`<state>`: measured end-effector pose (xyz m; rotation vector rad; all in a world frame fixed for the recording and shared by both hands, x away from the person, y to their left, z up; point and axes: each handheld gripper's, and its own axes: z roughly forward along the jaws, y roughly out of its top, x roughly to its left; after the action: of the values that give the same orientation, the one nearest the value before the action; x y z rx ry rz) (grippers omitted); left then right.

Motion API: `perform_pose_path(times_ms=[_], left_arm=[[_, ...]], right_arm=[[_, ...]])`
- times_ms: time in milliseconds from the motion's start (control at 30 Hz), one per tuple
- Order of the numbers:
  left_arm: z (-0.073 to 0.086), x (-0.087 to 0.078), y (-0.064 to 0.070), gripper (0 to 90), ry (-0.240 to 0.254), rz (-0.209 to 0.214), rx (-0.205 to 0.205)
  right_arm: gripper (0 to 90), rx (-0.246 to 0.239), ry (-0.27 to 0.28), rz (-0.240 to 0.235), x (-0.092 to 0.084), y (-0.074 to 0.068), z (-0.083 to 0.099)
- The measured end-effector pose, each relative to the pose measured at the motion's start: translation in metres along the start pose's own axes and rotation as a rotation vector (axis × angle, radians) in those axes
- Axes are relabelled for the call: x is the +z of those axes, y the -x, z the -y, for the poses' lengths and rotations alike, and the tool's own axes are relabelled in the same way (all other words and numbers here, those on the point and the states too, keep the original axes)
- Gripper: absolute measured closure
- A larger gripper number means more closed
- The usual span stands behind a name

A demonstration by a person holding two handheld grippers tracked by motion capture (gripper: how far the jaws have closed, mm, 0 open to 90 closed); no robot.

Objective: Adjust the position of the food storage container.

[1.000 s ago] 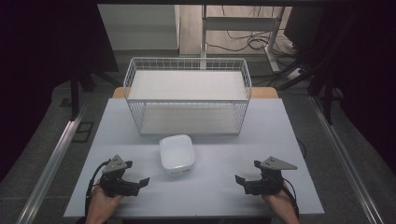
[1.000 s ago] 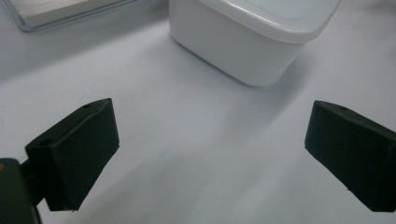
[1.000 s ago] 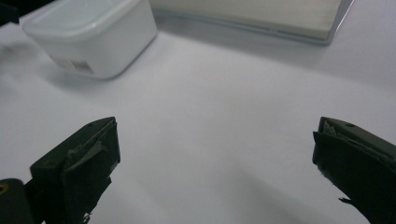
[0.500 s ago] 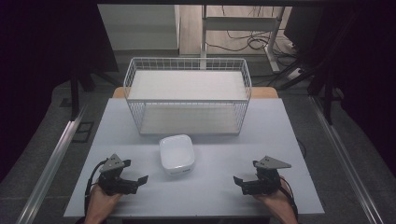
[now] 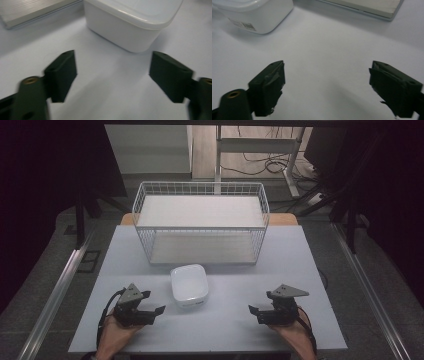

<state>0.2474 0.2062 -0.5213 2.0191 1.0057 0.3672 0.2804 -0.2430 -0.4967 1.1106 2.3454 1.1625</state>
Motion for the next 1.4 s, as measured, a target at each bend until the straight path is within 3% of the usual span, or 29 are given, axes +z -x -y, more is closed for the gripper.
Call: perform_pose_path(times_ms=[33,100,133,167,233,300,400,600,633,667,700,733,800,867,900,967,1033,1100,1300,1400], left_arm=[[-0.004,0.003,0.000,38.6,-0.010,0.012,0.000],[-0.006,0.005,0.000,49.8,-0.013,0.014,-0.004],[-0.009,0.008,-0.001,49.8,-0.019,0.019,-0.019],[-0.010,0.011,-0.003,64.0,-0.023,0.024,-0.026],[-0.013,0.018,-0.006,72.3,-0.035,0.074,-0.053],[-0.014,0.021,-0.005,79.5,-0.046,0.083,-0.055],[-0.019,0.031,0.003,85.2,-0.062,0.099,-0.036],[-0.028,0.043,0.022,88.3,-0.063,0.152,-0.006],[-0.033,0.050,0.031,88.5,-0.065,0.180,0.014],[-0.033,0.050,0.031,88.4,-0.065,0.180,0.014],[-0.037,0.057,0.039,88.4,-0.068,0.201,0.029],[-0.041,0.060,0.045,88.4,-0.076,0.198,0.055],[-0.043,0.059,0.047,88.4,-0.073,0.182,0.065],[-0.044,0.049,0.040,89.5,-0.053,0.152,0.048],[-0.045,0.043,0.033,89.5,-0.037,0.122,0.029],[-0.046,0.035,0.013,89.9,-0.008,0.071,-0.032],[-0.049,0.036,-0.009,90.0,0.000,0.039,-0.078],[-0.057,0.046,-0.028,90.0,0.013,0.041,-0.108],[-0.067,0.074,-0.033,90.0,-0.017,0.085,-0.101],[-0.063,0.075,-0.028,90.0,-0.035,0.107,-0.097]], right_arm=[[22.8,-0.010,0.002,-0.004,-0.001,-0.002,-0.003],[24.6,-0.015,0.003,-0.008,-0.001,-0.002,-0.004],[26.5,-0.019,0.007,-0.008,-0.001,-0.003,-0.006],[30.5,-0.025,0.015,-0.008,-0.001,-0.004,-0.009],[33.5,-0.027,0.014,-0.011,0.000,-0.005,-0.012],[35.4,-0.034,0.013,-0.016,0.001,-0.005,-0.013],[42.1,-0.058,0.010,-0.026,0.006,-0.006,-0.017],[53.3,-0.079,0.028,-0.044,0.007,-0.008,-0.021],[58.2,-0.077,0.034,-0.052,0.007,-0.008,-0.022],[58.2,-0.077,0.034,-0.052,0.007,-0.008,-0.022],[60.0,-0.079,0.034,-0.056,0.008,-0.008,-0.023],[64.9,-0.083,0.031,-0.066,0.009,-0.008,-0.024],[66.6,-0.087,0.027,-0.067,0.009,-0.009,-0.024],[74.8,-0.091,0.009,-0.074,0.008,-0.008,-0.023],[74.8,-0.091,0.009,-0.074,0.008,-0.008,-0.023],[81.3,-0.060,0.009,-0.095,0.007,-0.006,-0.023],[87.0,-0.042,0.011,-0.107,0.008,-0.005,-0.025],[89.1,-0.040,0.005,-0.124,0.011,-0.010,-0.029],[89.2,-0.065,-0.052,-0.140,0.027,-0.021,-0.037],[89.2,-0.078,-0.083,-0.148,0.042,-0.027,-0.040]])
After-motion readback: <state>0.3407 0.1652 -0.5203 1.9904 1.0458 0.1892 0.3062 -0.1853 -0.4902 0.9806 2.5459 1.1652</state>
